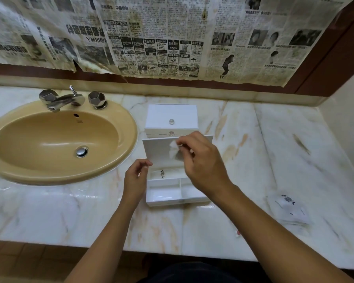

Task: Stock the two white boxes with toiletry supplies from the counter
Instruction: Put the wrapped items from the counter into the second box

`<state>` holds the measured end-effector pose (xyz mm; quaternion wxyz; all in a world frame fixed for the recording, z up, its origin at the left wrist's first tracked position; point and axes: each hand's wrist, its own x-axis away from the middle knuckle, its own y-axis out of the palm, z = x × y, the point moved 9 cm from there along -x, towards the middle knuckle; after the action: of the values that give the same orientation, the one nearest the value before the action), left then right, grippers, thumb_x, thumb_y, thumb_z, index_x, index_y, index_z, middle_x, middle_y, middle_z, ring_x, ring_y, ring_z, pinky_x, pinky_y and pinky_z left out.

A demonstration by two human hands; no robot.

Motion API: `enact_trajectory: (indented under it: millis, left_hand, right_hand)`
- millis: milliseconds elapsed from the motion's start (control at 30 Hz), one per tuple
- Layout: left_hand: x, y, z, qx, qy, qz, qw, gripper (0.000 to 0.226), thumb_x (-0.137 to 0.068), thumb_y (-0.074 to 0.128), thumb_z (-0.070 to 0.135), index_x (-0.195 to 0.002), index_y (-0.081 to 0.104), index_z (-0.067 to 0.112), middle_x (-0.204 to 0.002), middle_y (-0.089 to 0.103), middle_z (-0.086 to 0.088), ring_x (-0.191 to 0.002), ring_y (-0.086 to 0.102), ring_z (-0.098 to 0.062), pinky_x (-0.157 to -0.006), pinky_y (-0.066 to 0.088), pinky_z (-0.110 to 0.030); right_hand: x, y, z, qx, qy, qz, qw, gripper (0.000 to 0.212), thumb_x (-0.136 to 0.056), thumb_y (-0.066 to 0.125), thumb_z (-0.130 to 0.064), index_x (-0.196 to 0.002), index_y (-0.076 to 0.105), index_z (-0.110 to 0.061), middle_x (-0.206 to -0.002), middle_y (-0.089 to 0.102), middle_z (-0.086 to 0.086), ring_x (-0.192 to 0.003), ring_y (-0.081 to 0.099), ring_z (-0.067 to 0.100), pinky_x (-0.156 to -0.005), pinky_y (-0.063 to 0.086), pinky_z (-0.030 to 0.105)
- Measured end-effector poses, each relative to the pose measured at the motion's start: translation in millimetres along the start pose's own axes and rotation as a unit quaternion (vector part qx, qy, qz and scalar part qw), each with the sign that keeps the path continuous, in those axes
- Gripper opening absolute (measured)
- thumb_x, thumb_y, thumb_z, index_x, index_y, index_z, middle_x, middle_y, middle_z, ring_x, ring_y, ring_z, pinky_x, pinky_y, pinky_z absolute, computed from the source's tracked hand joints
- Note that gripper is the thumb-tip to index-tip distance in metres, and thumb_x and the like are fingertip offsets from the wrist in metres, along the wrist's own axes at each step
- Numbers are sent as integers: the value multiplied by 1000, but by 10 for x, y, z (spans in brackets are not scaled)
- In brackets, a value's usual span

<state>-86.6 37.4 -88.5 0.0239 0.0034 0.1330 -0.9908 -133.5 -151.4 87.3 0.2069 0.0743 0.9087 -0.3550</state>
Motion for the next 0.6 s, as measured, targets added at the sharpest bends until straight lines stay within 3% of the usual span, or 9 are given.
enact_trajectory:
  millis: [167, 233, 533, 600]
  left_hand:
    - [-12, 10, 10, 7, 6, -2, 1000, 37, -92, 45, -8, -83, 62, 24, -85, 65, 19, -86, 60, 1, -80, 43, -9]
    - [-21, 11, -22, 6, 2, -3, 1000, 38, -91, 45, -9, -83, 62, 24, -84, 65, 20, -85, 60, -1, -78, 43, -10]
    - [-24, 8, -17, 8, 8, -5, 1000, 38, -91, 43, -10, -86, 61, 23, -91, 67, 4, -87, 62, -7, -79, 47, -15]
    - [-34, 6, -44, 15, 2, -5, 1000, 35, -93, 45, -7, -88, 61, 24, -93, 66, 3, -90, 62, -9, -82, 47, -17]
  right_hand:
    - [54, 573, 102, 29, -10, -87, 996, 15, -85, 56, 0, -94, 65, -8, -88, 58, 5, -75, 57, 23, -62, 48, 33]
    - [113, 791, 221, 56, -6, -127, 990, 15, -84, 57, 3, -93, 65, -7, -88, 59, 7, -74, 57, 27, -59, 46, 31]
    - [211, 1389, 429, 115, 17, -231, 966, 34, -87, 54, 3, -116, 65, -9, -104, 64, 12, -91, 60, 29, -76, 49, 34]
    - [258, 1461, 490, 130, 33, -253, 958, 28, -89, 53, -2, -112, 66, -11, -104, 65, 12, -91, 61, 29, -78, 51, 35]
